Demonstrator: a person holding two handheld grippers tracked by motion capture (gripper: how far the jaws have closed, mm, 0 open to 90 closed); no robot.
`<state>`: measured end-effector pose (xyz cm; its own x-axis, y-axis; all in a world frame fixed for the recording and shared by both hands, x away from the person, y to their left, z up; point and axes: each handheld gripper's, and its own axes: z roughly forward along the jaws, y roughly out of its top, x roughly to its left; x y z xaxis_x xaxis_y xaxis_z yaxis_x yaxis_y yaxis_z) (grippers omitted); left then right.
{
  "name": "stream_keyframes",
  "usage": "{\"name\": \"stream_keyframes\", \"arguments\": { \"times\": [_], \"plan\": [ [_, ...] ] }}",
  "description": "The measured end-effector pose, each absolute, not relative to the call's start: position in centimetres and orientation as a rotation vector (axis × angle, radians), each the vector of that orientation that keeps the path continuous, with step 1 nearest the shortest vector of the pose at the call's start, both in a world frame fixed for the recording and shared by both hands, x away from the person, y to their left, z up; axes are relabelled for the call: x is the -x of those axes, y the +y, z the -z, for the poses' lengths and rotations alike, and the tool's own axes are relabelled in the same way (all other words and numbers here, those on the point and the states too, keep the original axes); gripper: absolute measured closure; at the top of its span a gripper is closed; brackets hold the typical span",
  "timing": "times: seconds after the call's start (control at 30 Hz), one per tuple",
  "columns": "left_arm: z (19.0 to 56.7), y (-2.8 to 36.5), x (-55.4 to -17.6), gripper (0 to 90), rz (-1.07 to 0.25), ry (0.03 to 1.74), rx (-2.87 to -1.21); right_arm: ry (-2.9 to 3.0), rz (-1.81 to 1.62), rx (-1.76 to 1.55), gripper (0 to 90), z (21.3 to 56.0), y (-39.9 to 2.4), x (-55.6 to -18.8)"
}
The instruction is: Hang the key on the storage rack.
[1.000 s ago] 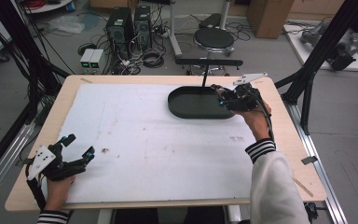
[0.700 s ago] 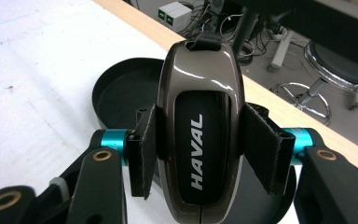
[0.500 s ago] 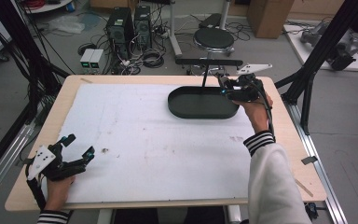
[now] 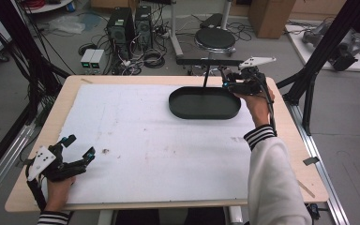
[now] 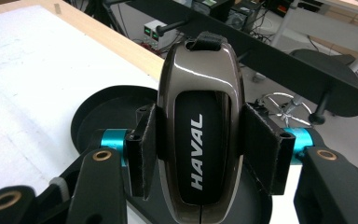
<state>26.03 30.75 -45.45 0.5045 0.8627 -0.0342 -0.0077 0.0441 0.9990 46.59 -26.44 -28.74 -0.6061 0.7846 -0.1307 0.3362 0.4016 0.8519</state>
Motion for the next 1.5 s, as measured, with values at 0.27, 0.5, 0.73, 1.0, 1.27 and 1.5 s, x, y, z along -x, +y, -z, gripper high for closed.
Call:
{"name": "stream_keyframes", "arguments": {
  "times": [0.27,0.5,0.73,1.0,1.27,1.5],
  "plan": [
    [45.4,30.8,-26.0,11.8,-0.795,0.817,-1.373,2.088,-1.116,-0.977,48.1,28.8,-26.7,-47.1],
    [45.4,30.8,-26.0,11.7,-0.795,0.817,-1.373,2.068,-1.111,-0.999,48.1,29.1,-26.6,-47.5],
    [45.4,30.8,-26.0,11.7,-0.794,0.818,-1.372,2.051,-1.095,-1.043,48.1,29.6,-26.4,-48.0],
    [45.4,30.8,-26.0,11.7,-0.794,0.818,-1.371,2.044,-1.083,-1.094,48.0,30.1,-26.3,-48.4],
    [45.4,30.8,-26.0,11.8,-0.794,0.818,-1.372,2.047,-1.069,-1.147,48.0,30.6,-26.7,-48.7],
    [45.4,30.8,-26.0,11.7,-0.795,0.817,-1.373,2.069,-1.051,-1.19,48.0,31.1,-27.0,-49.0]
  ]
}}
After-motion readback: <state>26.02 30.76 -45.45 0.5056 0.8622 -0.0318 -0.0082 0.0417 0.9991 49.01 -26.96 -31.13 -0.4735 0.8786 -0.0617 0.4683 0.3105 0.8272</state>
